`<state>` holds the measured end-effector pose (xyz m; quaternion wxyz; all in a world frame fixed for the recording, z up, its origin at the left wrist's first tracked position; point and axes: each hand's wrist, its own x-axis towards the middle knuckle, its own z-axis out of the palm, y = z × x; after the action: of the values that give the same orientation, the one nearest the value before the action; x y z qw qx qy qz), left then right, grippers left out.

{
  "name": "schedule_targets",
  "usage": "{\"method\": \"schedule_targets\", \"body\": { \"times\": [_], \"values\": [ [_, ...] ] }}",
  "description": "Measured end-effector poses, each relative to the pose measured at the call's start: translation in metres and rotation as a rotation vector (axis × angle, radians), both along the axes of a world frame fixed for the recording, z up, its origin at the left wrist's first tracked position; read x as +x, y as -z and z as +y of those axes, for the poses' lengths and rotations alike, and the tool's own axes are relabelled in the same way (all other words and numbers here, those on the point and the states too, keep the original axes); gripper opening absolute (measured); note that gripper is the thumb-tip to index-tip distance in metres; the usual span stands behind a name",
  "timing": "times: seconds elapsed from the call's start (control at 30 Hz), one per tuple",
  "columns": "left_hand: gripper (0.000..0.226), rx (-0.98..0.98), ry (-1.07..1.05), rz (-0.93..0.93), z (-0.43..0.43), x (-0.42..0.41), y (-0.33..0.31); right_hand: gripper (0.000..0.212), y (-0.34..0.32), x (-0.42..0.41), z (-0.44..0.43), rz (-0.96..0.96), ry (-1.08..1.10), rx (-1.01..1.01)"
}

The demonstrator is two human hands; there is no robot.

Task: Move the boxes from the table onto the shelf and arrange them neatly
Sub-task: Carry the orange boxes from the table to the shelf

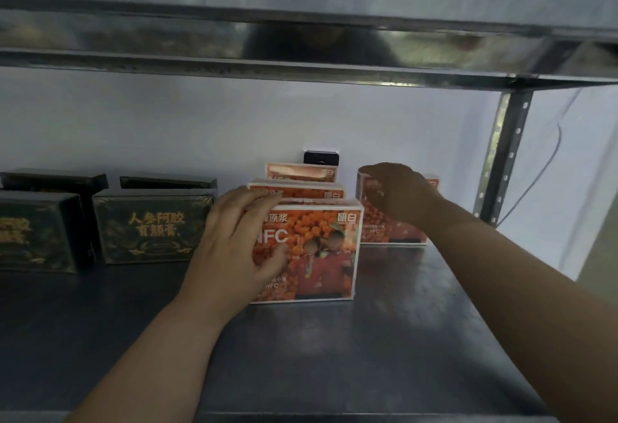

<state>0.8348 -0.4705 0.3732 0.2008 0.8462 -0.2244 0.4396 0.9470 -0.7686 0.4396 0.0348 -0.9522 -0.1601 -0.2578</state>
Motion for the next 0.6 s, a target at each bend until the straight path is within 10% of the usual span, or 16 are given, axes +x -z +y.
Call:
{"method": "schedule_targets", "body": {
  "times": [0.6],
  "values": [
    [0.059, -0.043, 0.063, 0.038, 0.001, -0.001, -0.001, 0.064, -0.005, -0.017, 0.020, 0.070, 0.125, -0.017]
  ]
}}
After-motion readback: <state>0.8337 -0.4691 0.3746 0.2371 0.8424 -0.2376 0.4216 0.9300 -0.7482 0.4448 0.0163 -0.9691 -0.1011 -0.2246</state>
